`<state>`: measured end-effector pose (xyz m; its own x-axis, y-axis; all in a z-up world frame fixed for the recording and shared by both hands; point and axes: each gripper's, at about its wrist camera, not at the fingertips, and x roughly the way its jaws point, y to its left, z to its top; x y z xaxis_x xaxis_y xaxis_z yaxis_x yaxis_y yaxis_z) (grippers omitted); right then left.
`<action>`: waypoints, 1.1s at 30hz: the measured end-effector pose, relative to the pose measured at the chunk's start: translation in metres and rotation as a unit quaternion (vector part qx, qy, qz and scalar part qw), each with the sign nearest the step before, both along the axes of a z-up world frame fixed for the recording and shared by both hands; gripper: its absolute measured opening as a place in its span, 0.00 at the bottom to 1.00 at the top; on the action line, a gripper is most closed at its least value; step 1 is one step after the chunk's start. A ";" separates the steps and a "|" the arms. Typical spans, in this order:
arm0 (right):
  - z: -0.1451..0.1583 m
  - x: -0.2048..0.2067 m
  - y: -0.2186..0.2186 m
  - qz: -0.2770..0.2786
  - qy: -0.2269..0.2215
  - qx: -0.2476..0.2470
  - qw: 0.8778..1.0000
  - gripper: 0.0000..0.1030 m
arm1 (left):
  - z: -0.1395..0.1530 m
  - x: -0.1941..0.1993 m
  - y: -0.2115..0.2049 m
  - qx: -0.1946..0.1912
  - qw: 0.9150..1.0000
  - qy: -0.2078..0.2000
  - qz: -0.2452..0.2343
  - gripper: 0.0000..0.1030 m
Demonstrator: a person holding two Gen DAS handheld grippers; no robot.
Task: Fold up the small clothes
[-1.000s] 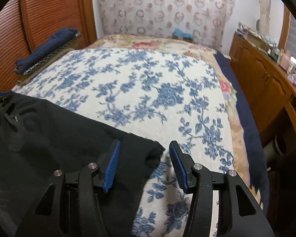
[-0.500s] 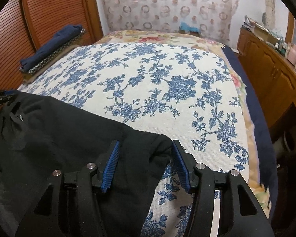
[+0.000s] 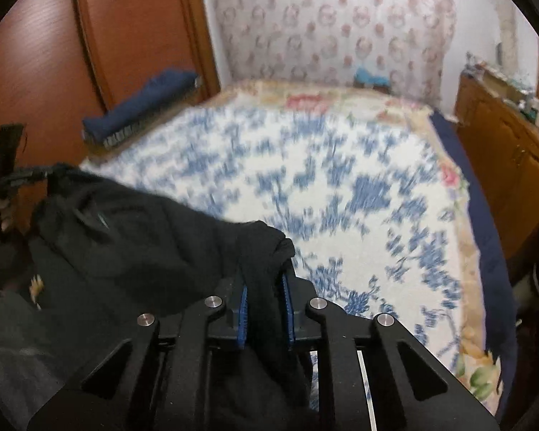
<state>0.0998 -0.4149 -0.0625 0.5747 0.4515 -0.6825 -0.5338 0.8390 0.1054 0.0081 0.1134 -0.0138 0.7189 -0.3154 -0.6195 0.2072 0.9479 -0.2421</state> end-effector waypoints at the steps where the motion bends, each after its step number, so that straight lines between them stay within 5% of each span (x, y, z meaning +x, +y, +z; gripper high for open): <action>1: 0.013 -0.009 0.001 0.002 -0.016 0.012 1.000 0.12 | 0.008 -0.007 0.000 -0.004 1.000 -0.013 0.004 0.11; 8: 0.095 -0.062 0.004 0.021 -0.109 0.044 0.993 0.12 | 0.073 -0.047 -0.008 0.008 0.994 -0.110 0.009 0.10; 19: 0.147 -0.086 0.003 0.039 -0.154 0.069 0.985 0.12 | 0.132 -0.082 -0.010 -0.004 0.982 -0.190 -0.010 0.10; 26: 0.204 -0.111 0.011 0.062 -0.206 0.071 0.974 0.12 | 0.179 -0.097 -0.014 0.003 0.970 -0.245 -0.001 0.10; 33: 0.268 -0.127 0.007 0.061 -0.261 0.069 0.961 0.11 | 0.240 -0.111 -0.015 0.043 0.947 -0.319 0.004 0.10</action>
<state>-0.0270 -0.4083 0.2053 0.7601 0.6021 -0.2444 -0.6371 0.7645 -0.0981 -0.1030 0.0980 0.2258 0.9574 -0.2769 -0.0824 0.2784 0.9604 0.0077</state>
